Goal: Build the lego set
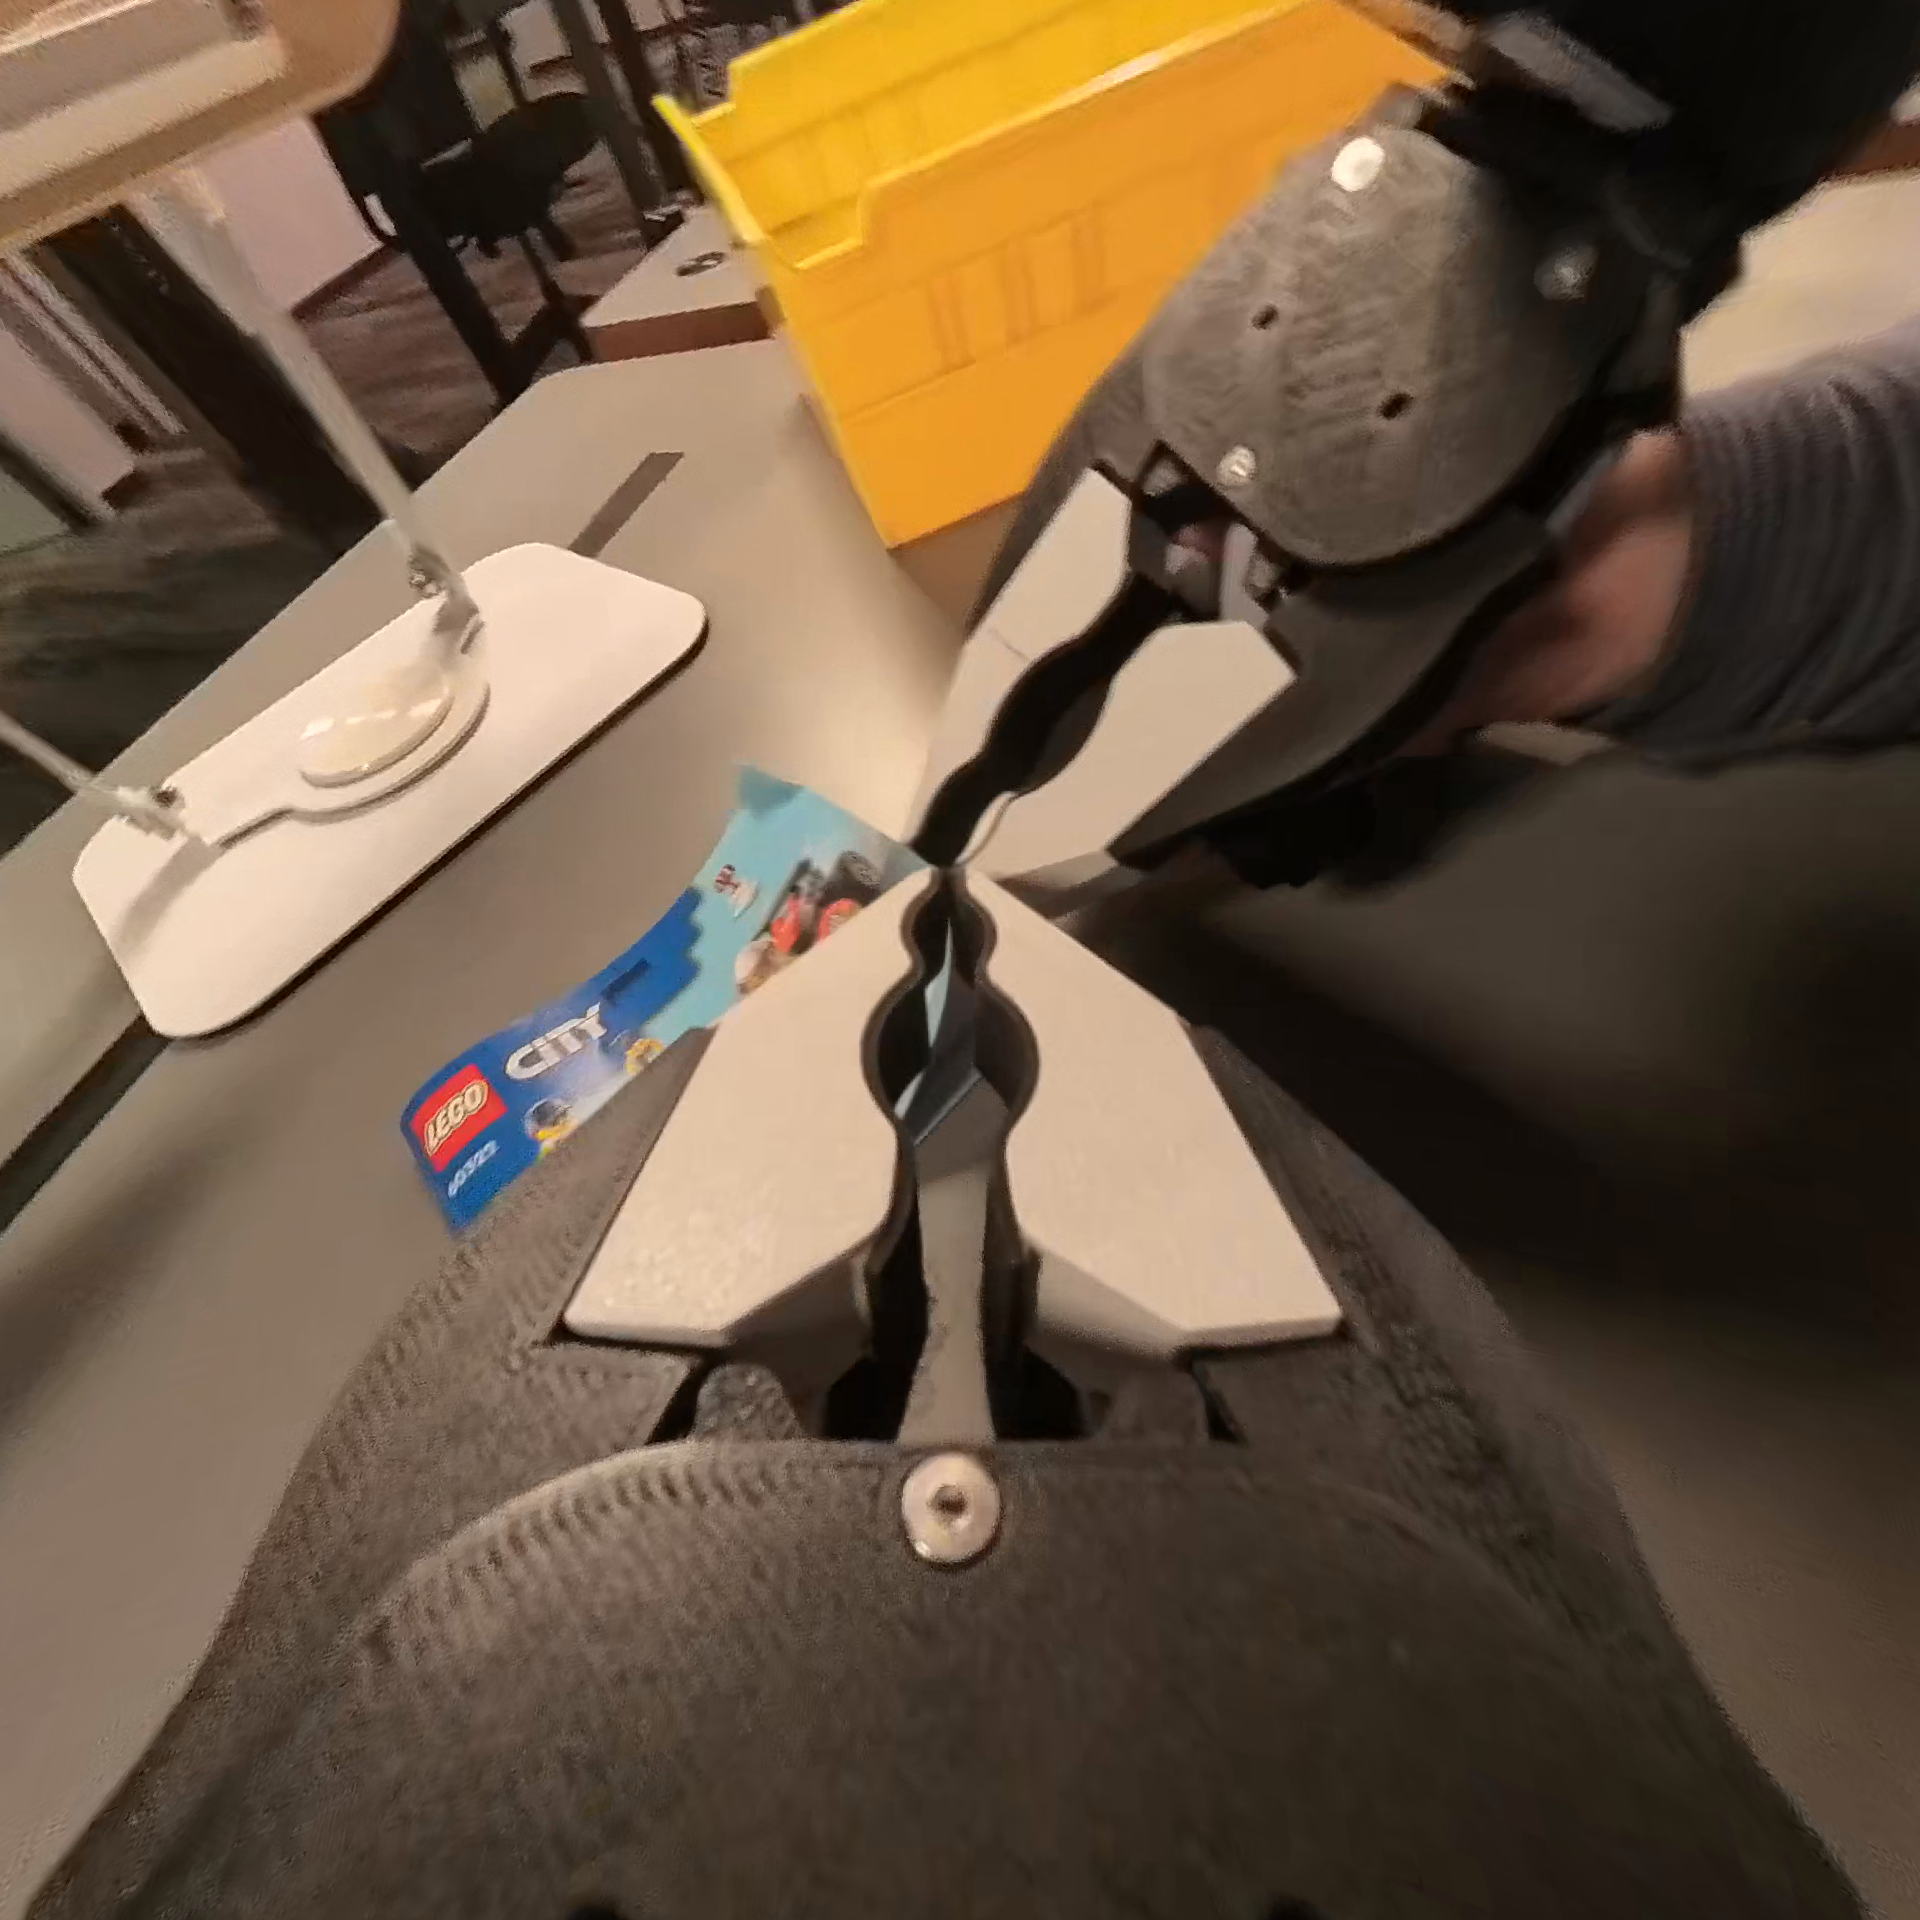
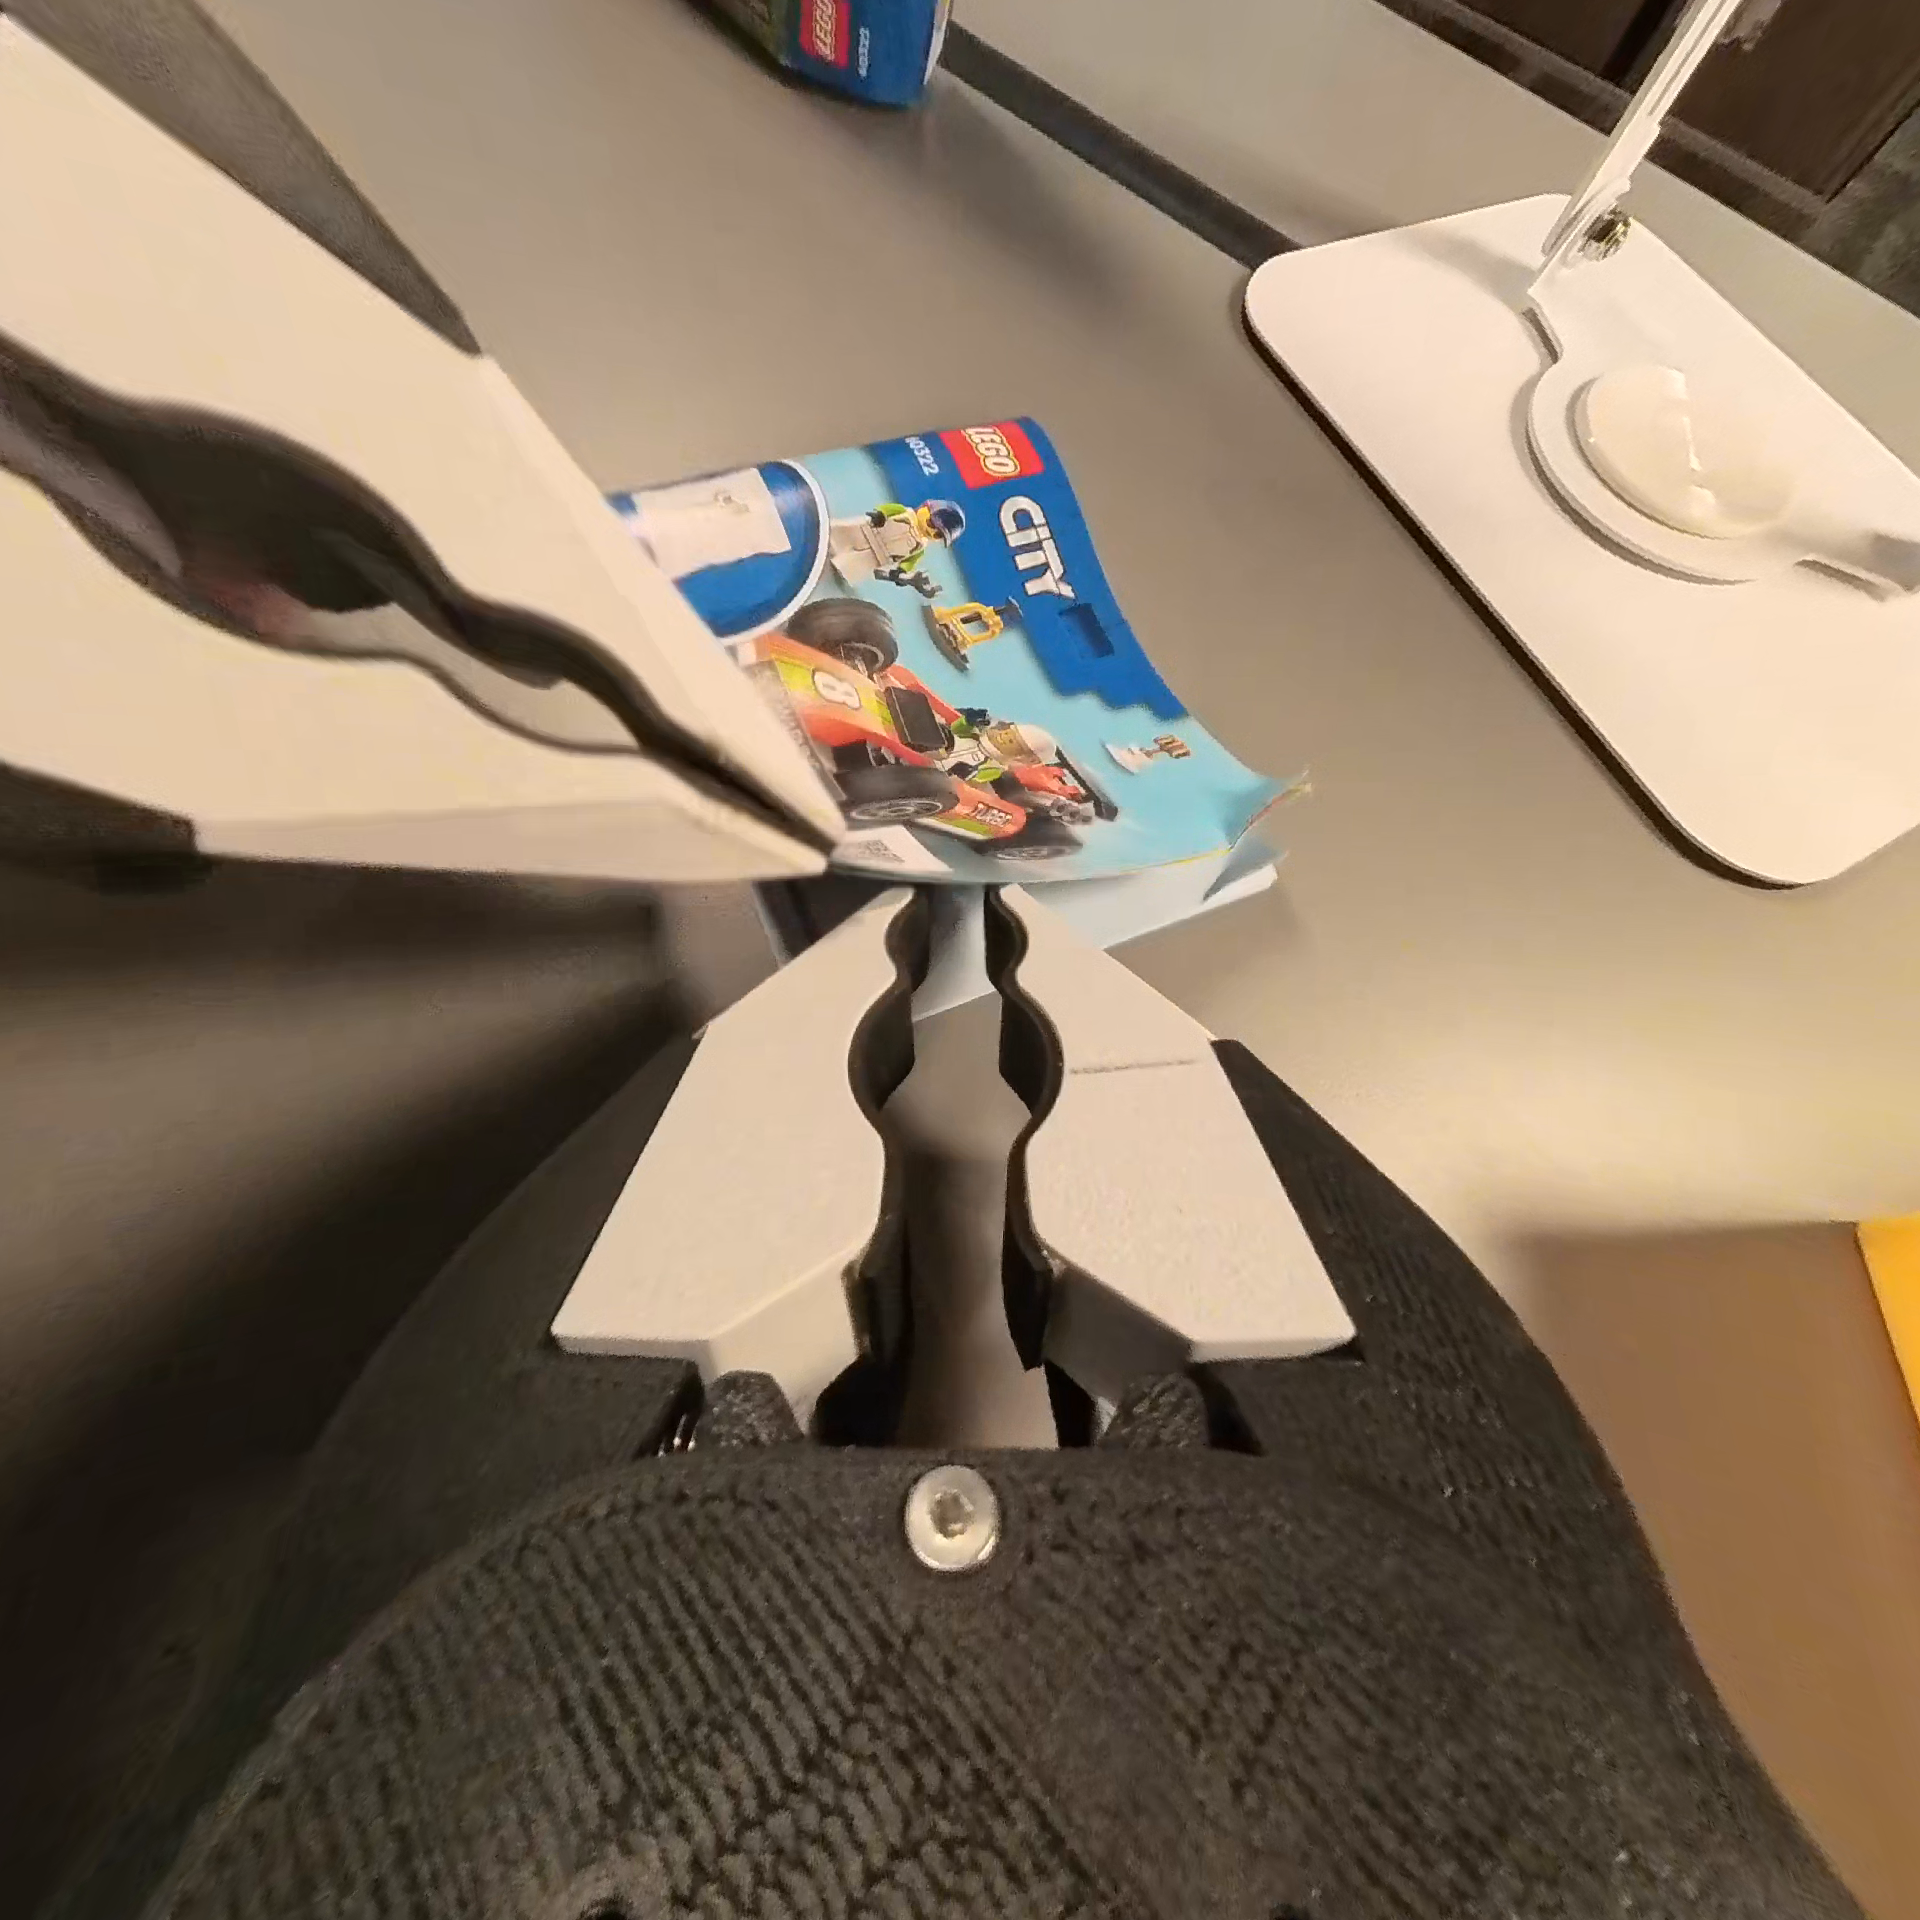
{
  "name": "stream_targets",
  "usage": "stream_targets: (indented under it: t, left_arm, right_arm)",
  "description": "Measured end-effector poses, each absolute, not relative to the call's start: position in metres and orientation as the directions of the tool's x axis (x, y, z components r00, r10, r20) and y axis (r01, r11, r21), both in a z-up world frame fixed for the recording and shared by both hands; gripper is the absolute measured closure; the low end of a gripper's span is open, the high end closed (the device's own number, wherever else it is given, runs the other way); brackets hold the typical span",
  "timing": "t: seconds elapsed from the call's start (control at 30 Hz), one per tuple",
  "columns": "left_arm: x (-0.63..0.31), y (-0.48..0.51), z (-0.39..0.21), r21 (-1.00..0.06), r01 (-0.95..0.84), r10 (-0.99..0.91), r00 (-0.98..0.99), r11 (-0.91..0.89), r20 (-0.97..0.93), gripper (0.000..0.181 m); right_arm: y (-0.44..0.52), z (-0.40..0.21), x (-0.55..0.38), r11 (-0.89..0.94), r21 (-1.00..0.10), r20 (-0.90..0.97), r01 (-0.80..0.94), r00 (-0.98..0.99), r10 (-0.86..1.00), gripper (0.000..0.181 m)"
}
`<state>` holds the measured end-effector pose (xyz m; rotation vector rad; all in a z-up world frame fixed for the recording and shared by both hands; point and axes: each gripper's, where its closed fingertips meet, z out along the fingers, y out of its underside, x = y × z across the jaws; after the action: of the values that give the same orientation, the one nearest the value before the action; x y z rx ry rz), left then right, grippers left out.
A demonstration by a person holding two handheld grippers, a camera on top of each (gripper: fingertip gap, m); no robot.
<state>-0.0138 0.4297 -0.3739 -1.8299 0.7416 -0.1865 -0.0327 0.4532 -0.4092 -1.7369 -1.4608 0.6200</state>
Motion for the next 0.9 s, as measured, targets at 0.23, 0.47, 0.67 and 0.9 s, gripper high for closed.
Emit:
stream_targets:
  t: [0.23, 0.47, 0.67, 0.9]
  left_arm:
    - [-0.046, 0.436, -0.347, -0.957, 0.068, -0.440, 0.877, -0.283, 0.193, 0.181]
    - [-0.117, 0.432, -0.334, -0.935, 0.310, -0.136, 0.933, -0.171, 0.334, 0.181]
    - [-0.181, 0.402, -0.341, -0.959, 0.207, 0.178, 0.969, -0.192, 0.174, 0.181]
    - [-0.224, 0.379, -0.373, -0.906, 0.077, 0.341, 0.937, -0.417, -0.077, 0.181]
  right_arm:
    - [0.452, -0.410, -0.033, -0.021, -0.798, 0.140, 0.603, 0.219, 0.966, 0.166]
    - [0.449, -0.412, -0.034, 0.014, -0.783, 0.178, 0.622, 0.201, 0.963, 0.162]
    - [0.449, -0.413, -0.034, 0.008, -0.783, 0.172, 0.623, 0.205, 0.963, 0.161]
    - [0.449, -0.413, -0.034, 0.010, -0.779, 0.175, 0.627, 0.202, 0.964, 0.161]
